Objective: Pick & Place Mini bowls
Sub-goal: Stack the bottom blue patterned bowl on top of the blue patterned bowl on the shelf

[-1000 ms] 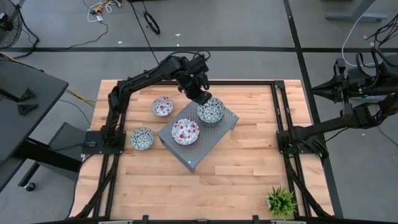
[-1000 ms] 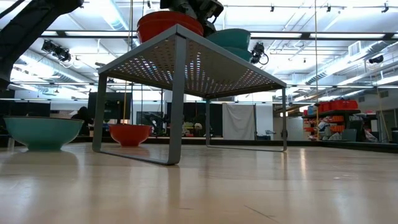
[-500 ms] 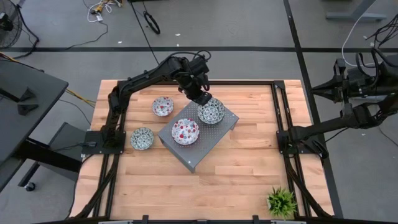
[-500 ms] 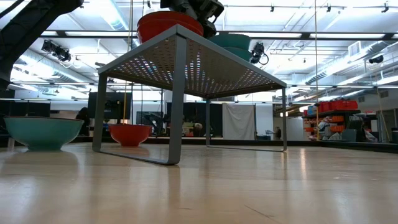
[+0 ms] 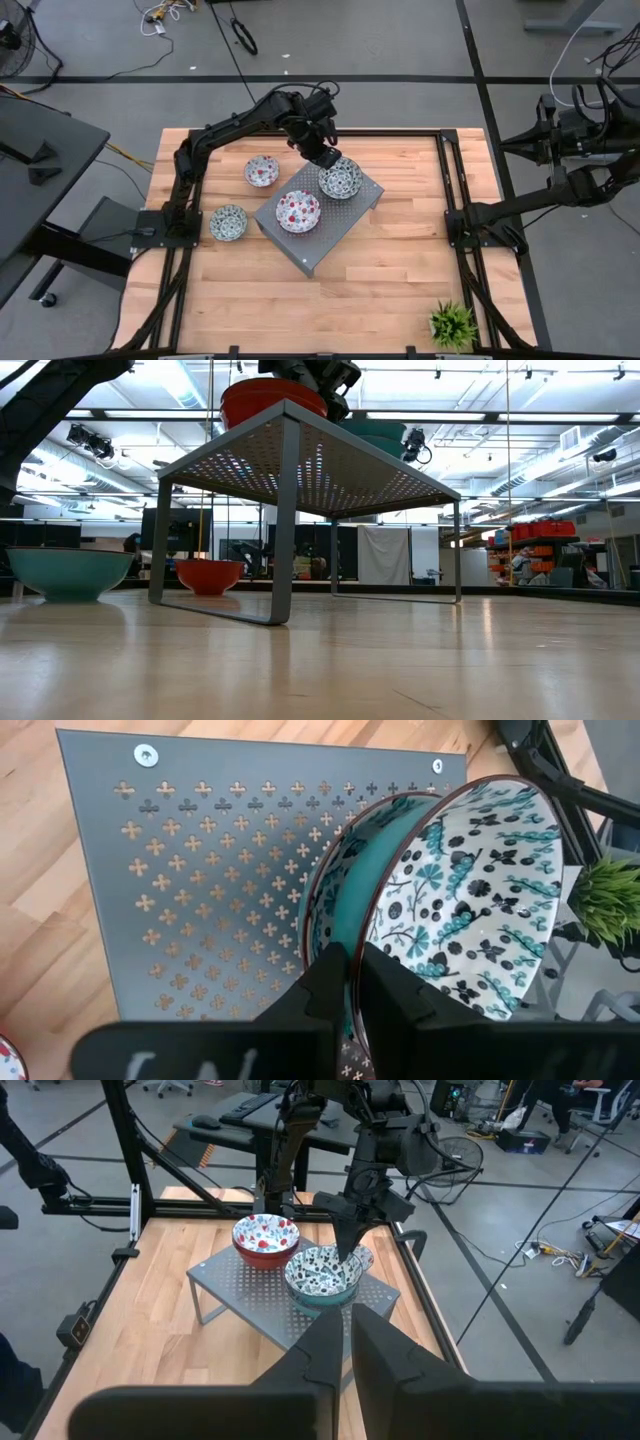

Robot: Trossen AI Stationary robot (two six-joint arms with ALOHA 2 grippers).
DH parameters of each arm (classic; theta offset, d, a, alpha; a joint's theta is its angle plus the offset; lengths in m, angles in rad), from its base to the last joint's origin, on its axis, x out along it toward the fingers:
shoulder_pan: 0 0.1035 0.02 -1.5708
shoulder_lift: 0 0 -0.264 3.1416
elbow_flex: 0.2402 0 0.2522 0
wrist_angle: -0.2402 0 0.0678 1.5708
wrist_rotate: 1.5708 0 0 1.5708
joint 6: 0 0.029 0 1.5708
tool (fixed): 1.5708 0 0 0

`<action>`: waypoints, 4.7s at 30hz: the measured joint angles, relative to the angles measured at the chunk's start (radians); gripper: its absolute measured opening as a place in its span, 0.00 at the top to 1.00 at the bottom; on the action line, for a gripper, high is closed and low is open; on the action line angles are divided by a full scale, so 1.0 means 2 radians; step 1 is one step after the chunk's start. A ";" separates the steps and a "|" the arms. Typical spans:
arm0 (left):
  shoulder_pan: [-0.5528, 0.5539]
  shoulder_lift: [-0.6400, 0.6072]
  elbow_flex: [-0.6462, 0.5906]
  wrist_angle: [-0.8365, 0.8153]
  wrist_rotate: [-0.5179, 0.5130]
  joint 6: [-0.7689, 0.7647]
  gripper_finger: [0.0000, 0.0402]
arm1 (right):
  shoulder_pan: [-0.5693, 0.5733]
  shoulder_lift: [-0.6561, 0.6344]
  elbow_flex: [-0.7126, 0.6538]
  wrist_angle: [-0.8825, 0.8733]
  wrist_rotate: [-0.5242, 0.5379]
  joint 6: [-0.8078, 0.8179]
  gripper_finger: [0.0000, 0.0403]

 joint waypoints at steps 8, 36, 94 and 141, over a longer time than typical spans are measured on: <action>0.000 0.000 0.000 0.000 -0.004 0.000 0.92 | 0.000 0.000 0.000 0.000 0.000 0.000 0.93; 0.000 0.008 0.000 -0.002 0.002 0.000 0.85 | 0.000 0.000 0.000 0.000 0.000 0.000 0.93; 0.020 0.001 0.057 0.109 0.076 0.292 0.99 | 0.000 0.000 0.000 0.000 0.000 0.000 0.93; 0.017 0.003 0.012 0.080 0.074 0.235 1.00 | 0.000 0.000 0.000 0.000 0.000 0.000 0.93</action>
